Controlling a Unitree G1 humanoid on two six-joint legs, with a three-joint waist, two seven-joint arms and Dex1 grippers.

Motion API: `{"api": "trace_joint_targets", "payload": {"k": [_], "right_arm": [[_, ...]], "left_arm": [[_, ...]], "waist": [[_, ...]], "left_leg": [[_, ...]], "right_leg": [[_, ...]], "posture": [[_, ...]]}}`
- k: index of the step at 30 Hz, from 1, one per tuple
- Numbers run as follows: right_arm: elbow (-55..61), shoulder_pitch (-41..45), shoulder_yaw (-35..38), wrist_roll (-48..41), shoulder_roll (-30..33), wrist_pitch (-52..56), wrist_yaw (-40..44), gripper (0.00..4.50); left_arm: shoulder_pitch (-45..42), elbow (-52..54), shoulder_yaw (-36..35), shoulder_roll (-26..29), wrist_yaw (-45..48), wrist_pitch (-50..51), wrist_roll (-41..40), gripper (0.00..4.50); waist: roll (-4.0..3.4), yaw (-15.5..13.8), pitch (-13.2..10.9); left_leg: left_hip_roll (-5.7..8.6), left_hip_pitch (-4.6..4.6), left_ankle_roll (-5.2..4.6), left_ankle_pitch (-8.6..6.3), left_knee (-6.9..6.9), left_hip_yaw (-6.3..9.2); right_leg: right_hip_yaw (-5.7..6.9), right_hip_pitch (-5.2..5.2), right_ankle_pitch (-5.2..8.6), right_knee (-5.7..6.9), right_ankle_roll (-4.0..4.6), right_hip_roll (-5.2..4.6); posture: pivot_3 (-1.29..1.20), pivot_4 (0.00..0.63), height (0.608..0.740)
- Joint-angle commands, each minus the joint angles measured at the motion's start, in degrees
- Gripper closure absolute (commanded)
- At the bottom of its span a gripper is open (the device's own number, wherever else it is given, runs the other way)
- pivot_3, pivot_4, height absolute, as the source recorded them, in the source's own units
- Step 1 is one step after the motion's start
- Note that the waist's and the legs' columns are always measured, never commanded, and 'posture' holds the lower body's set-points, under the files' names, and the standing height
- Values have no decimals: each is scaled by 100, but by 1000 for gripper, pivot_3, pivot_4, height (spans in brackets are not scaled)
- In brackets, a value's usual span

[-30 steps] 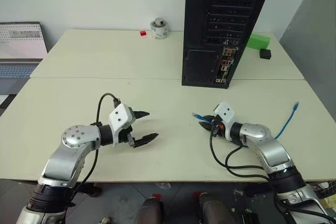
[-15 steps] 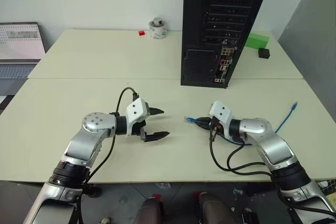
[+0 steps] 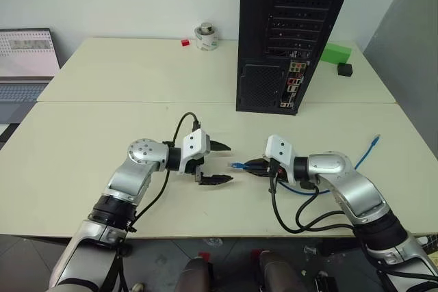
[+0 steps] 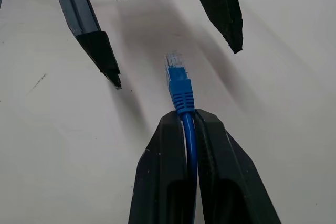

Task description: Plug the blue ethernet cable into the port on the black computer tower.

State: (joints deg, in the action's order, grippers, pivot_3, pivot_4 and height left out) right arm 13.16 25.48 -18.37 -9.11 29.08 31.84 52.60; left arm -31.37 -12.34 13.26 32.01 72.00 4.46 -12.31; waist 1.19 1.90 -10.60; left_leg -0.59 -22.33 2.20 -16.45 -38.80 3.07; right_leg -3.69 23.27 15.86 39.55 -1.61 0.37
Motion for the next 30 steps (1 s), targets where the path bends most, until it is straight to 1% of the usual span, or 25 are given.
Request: {"api": "trace_joint_targets", "payload": {"k": [1, 3, 4, 7, 12, 13, 14, 15, 16, 17, 18, 26, 28, 30], "right_arm": [[273, 99, 4, -79, 16, -1, 45, 4500], [287, 93, 5, -83, 9, 0, 41, 4500], [295, 88, 4, -85, 8, 1, 40, 4500], [313, 78, 4, -95, 4, 5, 40, 4500], [319, 80, -8, -104, -14, 8, 39, 4500], [324, 80, -10, -108, -14, 10, 40, 4500], [321, 87, -15, -111, -17, 9, 41, 4500], [314, 95, -21, -110, -18, 6, 42, 4500], [309, 100, -26, -108, -19, 2, 42, 4500], [298, 110, -31, -108, -26, 3, 42, 4500], [306, 111, -30, -113, -25, 10, 42, 4500], [236, 183, -25, -86, -96, 18, -27, 4500], [216, 199, -35, -51, -70, -51, -6, 3797], [243, 200, -19, -89, -14, -82, 85, 3428]], "left_arm": [[-144, -39, 3, -36, 87, -99, 37, 918], [-162, -76, 15, -52, 93, -116, 62, 1214], [-164, -84, 17, -57, 97, -123, 71, 1465], [-162, -101, 27, -70, 115, -148, 121, 1981], [-152, -116, 20, -102, 120, -178, 202, 3019], [-148, -108, 19, -109, 113, -176, 212, 3311], [-148, -108, 15, -121, 97, -179, 224, 3466], [-148, -109, 14, -129, 85, -182, 235, 3789], [-147, -111, 14, -134, 77, -185, 243, 3935], [-147, -120, 17, -140, 66, -195, 253, 4179], [-141, -109, 20, -140, 58, -194, 256, 4239], [-112, -98, 8, -133, 34, -255, 277, 4239], [-109, -110, -8, -124, 18, -310, 295, 4239], [-95, -126, -26, -102, -5, -435, 339, 4239]], "waist": [[0, 0, 0], [0, 0, 0], [0, 1, 0], [0, 1, 0], [0, 1, 0], [0, 1, 0], [0, 0, 0], [0, -1, 0], [0, -1, 0], [0, -1, 0], [0, 0, 0], [0, 0, 0], [0, 0, 0], [0, 0, 0]], "left_leg": [[0, -1, 0, 0, -1, 0], [1, -1, 0, 0, -1, 0], [1, -1, 0, 0, -1, 1], [0, -3, 0, 0, -1, 2], [0, -3, 0, 0, -1, 3], [0, -3, 0, 0, -1, 3], [0, -3, 0, 0, -1, 3], [1, -3, 0, 0, -1, 3], [1, -4, 0, 0, -1, 3], [1, -4, 0, 0, -1, 3], [0, -4, 0, 0, -1, 4], [0, -4, 0, 0, -1, 4], [0, -4, 0, 0, -1, 4], [0, -4, 0, 0, -2, 4]], "right_leg": [[0, 0, 0, 0, 0, 0], [0, 0, 0, 0, 0, 0], [1, 0, 0, 0, 0, 0], [2, 1, 0, 0, 0, 0], [3, 1, 0, 0, 0, 0], [3, 1, 0, 0, 0, 0], [3, 1, 0, 0, 0, 0], [3, 1, 0, 0, 0, 0], [3, 1, 0, -1, 0, 0], [3, 1, 0, -1, 0, 0], [4, 1, 0, -1, 0, 0], [4, 1, 0, -1, 0, 0], [4, 1, 0, 0, 0, 0], [3, 1, 0, 0, 0, 0]], "posture": [[0, 150, 740], [0, 150, 740], [0, 150, 740], [0, 150, 740], [0, 150, 740], [0, 150, 740], [0, 150, 740], [0, 150, 740], [0, 150, 740], [0, 150, 740], [0, 150, 740], [0, 150, 740], [0, 150, 740], [0, 150, 740]]}}
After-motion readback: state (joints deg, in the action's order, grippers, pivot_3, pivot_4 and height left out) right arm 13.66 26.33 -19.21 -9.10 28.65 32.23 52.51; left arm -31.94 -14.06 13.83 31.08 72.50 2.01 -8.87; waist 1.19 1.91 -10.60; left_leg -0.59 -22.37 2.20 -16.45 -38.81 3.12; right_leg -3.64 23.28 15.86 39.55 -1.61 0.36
